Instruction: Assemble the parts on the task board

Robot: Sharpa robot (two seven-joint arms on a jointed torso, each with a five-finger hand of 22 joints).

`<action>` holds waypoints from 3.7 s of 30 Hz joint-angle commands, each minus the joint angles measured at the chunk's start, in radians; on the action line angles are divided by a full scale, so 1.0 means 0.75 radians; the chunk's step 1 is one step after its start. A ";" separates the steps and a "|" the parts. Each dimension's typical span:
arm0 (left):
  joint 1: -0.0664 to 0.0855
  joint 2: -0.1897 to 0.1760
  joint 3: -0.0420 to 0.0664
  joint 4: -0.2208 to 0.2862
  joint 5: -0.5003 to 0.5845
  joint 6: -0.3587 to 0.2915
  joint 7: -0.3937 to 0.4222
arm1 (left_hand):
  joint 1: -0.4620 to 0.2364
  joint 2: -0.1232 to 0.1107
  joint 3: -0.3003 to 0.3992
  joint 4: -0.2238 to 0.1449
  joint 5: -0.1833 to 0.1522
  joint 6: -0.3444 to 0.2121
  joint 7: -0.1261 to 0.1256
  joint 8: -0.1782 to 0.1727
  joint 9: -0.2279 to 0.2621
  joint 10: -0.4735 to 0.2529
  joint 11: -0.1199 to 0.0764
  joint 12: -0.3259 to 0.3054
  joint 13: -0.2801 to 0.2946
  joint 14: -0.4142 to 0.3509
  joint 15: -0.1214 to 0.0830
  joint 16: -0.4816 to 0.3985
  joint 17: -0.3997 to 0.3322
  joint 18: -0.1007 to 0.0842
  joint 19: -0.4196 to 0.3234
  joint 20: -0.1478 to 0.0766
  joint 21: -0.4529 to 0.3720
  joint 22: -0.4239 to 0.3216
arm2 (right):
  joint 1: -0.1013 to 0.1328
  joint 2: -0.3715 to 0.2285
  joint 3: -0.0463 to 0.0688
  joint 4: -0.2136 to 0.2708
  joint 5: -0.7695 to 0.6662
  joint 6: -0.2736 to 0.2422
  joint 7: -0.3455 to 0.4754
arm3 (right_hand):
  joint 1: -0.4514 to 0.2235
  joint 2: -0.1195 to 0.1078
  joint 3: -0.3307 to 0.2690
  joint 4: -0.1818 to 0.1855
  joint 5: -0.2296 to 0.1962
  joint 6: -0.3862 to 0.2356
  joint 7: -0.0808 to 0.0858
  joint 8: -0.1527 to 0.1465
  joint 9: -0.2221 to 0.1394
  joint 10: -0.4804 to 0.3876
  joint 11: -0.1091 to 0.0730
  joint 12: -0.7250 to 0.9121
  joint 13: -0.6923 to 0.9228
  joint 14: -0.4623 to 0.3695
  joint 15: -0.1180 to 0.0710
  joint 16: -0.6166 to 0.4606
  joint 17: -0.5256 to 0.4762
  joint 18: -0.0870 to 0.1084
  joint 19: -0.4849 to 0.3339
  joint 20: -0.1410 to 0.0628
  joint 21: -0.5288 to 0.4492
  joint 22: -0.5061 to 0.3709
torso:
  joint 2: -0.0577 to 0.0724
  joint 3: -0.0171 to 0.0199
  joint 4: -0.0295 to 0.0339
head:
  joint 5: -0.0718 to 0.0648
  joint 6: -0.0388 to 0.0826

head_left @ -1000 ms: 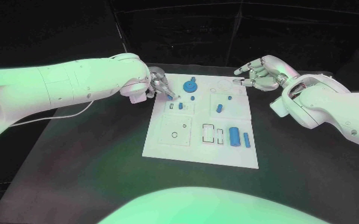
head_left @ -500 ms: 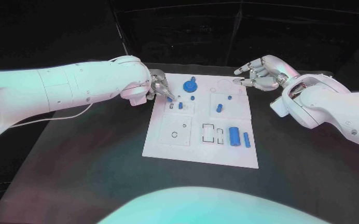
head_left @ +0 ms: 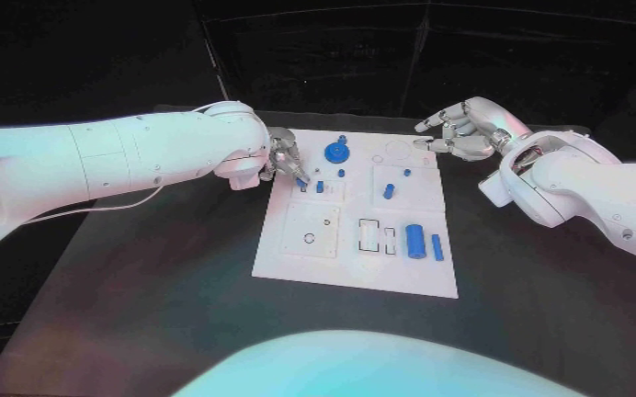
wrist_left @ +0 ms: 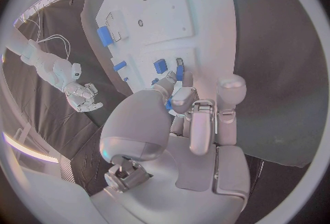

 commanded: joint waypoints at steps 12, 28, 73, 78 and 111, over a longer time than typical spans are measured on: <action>-0.006 0.002 0.000 0.005 -0.019 0.027 -0.009 | -0.015 0.002 0.092 -0.075 0.005 0.001 -0.014 0.051 0.113 0.012 -0.003 -0.004 0.000 0.120 -0.007 -0.004 0.251 -0.010 0.005 -0.003 0.006 0.003 | 0.002 0.003 0.001 -0.002 0.006 0.013 0.006 | -0.003 0.013 -0.003 0.005 0.005 -0.005 -0.007 0.004 -0.002 0.003 -0.003 -0.002 -0.001 0.106 -0.010 -0.005 0.235 0.025 -0.003 -0.003 -0.005 -0.001 | 0.000 0.0006 0.0003 | 0.003 0.001; -0.006 0.008 -0.001 0.004 -0.019 0.056 -0.011 | -0.015 0.001 0.093 -0.075 0.005 0.001 -0.014 0.051 0.113 0.012 -0.003 -0.004 0.000 0.120 -0.007 -0.004 0.250 -0.010 0.004 -0.003 0.006 0.003 | 0.002 0.005 0.001 -0.006 0.006 0.022 0.005 | -0.003 0.013 -0.003 0.005 0.005 -0.005 -0.007 0.004 -0.002 0.003 -0.003 -0.002 -0.001 0.106 -0.010 -0.005 0.235 0.025 -0.003 -0.003 -0.005 -0.001 | 0.001 -0.0003 -0.0003 | 0.003 -0.004; -0.006 0.039 -0.001 -0.040 -0.018 0.088 -0.015 | -0.205 -0.121 -0.058 0.026 0.004 0.038 -0.023 0.078 0.136 0.018 -0.009 0.000 0.000 0.121 -0.011 -0.002 0.255 -0.012 0.011 -0.007 0.008 0.017 | 0.002 0.005 0.001 -0.005 0.006 0.016 0.014 | -0.003 0.013 -0.003 0.005 0.005 -0.005 -0.007 0.004 -0.002 0.003 -0.003 -0.002 -0.001 0.106 -0.010 -0.005 0.235 0.025 -0.003 -0.003 -0.005 -0.001 | 0.000 0.0008 0.0001 | 0.001 -0.010; -0.006 0.043 -0.001 -0.051 -0.018 0.082 -0.015 | -0.209 -0.118 -0.068 0.033 0.005 0.040 -0.024 0.081 0.138 0.019 -0.010 0.001 0.001 0.121 -0.013 -0.002 0.256 -0.012 0.012 -0.008 0.009 0.018 | 0.002 0.004 0.001 -0.004 0.006 0.015 0.014 | -0.002 0.012 -0.005 0.005 0.004 -0.005 -0.007 0.005 -0.002 0.003 -0.004 -0.001 -0.001 0.107 -0.011 -0.005 0.235 0.024 -0.002 -0.003 -0.005 0.000 | 0.001 0.0003 0.0003 | -0.001 -0.010; -0.005 0.070 -0.001 -0.084 0.000 0.092 -0.015 | -0.135 -0.046 -0.052 0.016 0.005 0.034 -0.036 0.084 0.146 0.020 -0.020 0.002 0.005 0.122 -0.019 0.000 0.261 -0.012 0.012 -0.013 0.007 0.020 | 0.002 0.006 0.001 -0.004 0.006 0.018 0.011 | -0.002 0.012 -0.006 0.006 0.004 -0.005 -0.007 0.005 -0.002 0.003 -0.003 -0.002 -0.001 0.107 -0.011 -0.005 0.235 0.024 -0.003 -0.003 -0.005 -0.001 | 0.000 0.0005 0.0007 | -0.005 -0.014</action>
